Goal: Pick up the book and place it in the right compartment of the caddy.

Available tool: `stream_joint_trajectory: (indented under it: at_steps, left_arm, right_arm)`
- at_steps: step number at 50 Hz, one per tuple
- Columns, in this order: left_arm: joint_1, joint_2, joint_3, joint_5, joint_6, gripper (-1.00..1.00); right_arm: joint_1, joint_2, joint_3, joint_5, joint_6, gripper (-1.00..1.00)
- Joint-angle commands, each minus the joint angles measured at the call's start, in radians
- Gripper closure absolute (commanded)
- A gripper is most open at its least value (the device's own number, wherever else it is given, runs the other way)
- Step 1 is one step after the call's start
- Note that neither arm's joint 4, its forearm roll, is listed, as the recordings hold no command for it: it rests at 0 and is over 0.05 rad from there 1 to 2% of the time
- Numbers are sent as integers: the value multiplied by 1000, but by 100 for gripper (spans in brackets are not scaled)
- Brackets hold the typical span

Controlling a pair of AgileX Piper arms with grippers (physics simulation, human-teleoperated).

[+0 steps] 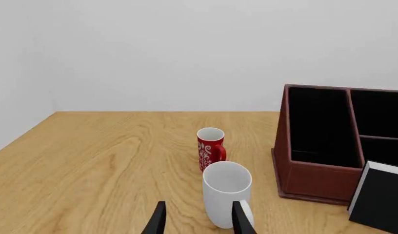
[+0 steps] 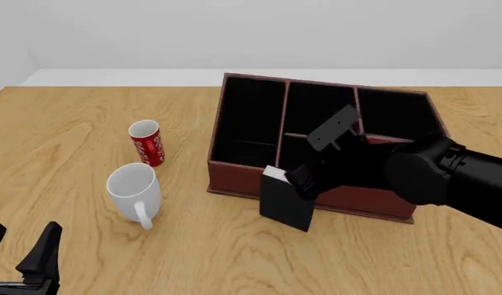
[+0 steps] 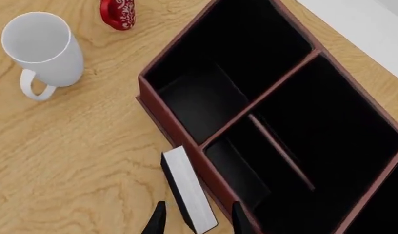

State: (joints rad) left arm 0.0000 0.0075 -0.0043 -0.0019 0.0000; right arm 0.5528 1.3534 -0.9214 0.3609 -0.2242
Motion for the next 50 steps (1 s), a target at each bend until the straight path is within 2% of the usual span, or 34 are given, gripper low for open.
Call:
stream_joint_trajectory:
  at_steps: [1, 9, 10, 12, 13, 20, 21, 34, 50]
  left_arm:
    - [0, 0, 0, 0, 0, -100]
    - [0, 0, 0, 0, 0, -100]
    - [0, 0, 0, 0, 0, -100]
    - [0, 0, 0, 0, 0, -100]
    - [0, 0, 0, 0, 0, -100]
    - [0, 0, 0, 0, 0, -100]
    - [0, 0, 0, 0, 0, -100]
    - [0, 0, 0, 0, 0, -100]
    - [0, 0, 0, 0, 0, -100]
  right_arm:
    - [5, 32, 12, -31, 17, -100]
    - [12, 57, 20, -51, 16, -100]
    - [19, 56, 22, -54, 30, -100]
    - [12, 64, 26, -60, 16, -100]
    - [17, 62, 27, -61, 29, -100]
    - [3, 76, 45, -78, 19, -100]
    - [-16, 92, 49, -85, -5, -100]
    - [-61, 130, 67, -115, -19, -100]
    - [-37, 152, 75, -141, 9, -100]
